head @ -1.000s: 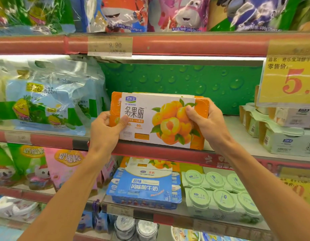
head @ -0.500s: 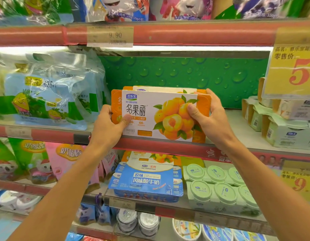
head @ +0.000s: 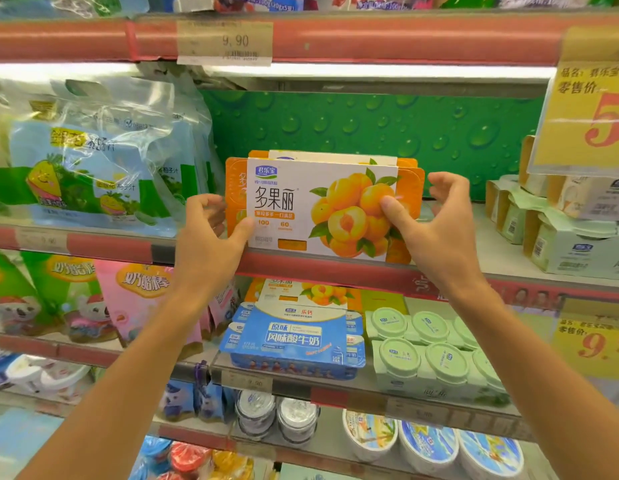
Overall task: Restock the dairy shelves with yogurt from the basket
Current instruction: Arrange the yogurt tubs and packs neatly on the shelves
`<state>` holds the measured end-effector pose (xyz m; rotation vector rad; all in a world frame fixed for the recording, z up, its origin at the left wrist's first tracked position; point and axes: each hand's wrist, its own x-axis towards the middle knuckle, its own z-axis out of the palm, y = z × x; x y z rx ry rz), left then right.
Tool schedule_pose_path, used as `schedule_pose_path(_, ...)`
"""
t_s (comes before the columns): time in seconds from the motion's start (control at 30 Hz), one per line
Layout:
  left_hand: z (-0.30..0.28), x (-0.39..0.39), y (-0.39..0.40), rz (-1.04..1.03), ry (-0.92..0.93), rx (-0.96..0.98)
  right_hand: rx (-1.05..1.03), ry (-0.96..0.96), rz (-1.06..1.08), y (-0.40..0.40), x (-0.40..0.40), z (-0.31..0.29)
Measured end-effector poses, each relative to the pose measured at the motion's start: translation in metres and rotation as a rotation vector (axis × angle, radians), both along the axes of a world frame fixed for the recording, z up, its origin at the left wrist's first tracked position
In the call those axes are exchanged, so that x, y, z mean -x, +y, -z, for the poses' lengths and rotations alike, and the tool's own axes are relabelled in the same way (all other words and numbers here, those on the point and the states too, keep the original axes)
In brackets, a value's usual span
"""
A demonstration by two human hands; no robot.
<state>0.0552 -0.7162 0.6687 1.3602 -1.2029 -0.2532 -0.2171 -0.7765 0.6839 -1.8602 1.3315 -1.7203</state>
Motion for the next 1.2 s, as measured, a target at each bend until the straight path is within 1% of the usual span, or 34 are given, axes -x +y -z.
schedule_pose_path(0.07,0.016,0.001,0.014,-0.111,-0.023,0.074,0.157,0.008,0.113,0.017,0.000,0.010)
schedule_pose_path(0.1,0.027,0.002,0.023,-0.160,-0.027,0.118,0.240,0.014,0.132,0.029,-0.001,0.017)
schedule_pose_path(0.17,0.055,0.002,0.037,-0.217,-0.055,0.184,0.346,0.023,0.087,0.052,-0.004,0.034)
schedule_pose_path(0.23,0.085,0.001,0.043,-0.199,-0.055,0.128,0.347,0.050,-0.035,0.072,-0.009,0.056)
schedule_pose_path(0.3,0.116,-0.004,0.039,-0.136,-0.019,-0.050,0.260,0.163,-0.139,0.083,-0.017,0.083)
schedule_pose_path(0.4,0.155,-0.019,0.021,-0.106,-0.034,-0.315,-0.038,0.409,-0.222,0.077,-0.029,0.123)
schedule_pose_path(0.47,0.169,-0.027,0.009,-0.097,-0.031,-0.481,-0.211,0.527,-0.234,0.063,-0.033,0.142)
schedule_pose_path(0.5,0.173,-0.031,0.003,-0.081,-0.009,-0.549,-0.264,0.572,-0.234,0.055,-0.035,0.147)
schedule_pose_path(0.57,0.179,-0.033,-0.007,-0.030,0.095,-0.625,-0.324,0.662,-0.239,0.039,-0.040,0.151)
schedule_pose_path(0.63,0.180,-0.030,-0.013,0.047,0.243,-0.641,-0.366,0.772,-0.234,0.025,-0.045,0.150)
schedule_pose_path(0.67,0.180,-0.030,-0.016,0.082,0.281,-0.640,-0.387,0.837,-0.227,0.018,-0.048,0.148)
schedule_pose_path(0.8,0.182,-0.032,-0.016,0.100,0.302,-0.571,-0.429,1.035,-0.202,-0.007,-0.057,0.145)
schedule_pose_path(0.9,0.189,-0.033,-0.009,0.088,0.333,-0.498,-0.503,1.088,-0.238,-0.017,-0.059,0.145)
schedule_pose_path(1.0,0.194,-0.031,-0.002,0.081,0.352,-0.432,-0.524,1.131,-0.254,-0.022,-0.057,0.147)
schedule_pose_path(1.1,0.201,-0.031,0.006,0.074,0.349,-0.391,-0.508,1.162,-0.251,-0.024,-0.055,0.150)
schedule_pose_path(1.2,0.207,-0.031,0.010,0.073,0.356,-0.354,-0.443,1.158,-0.241,-0.025,-0.056,0.154)
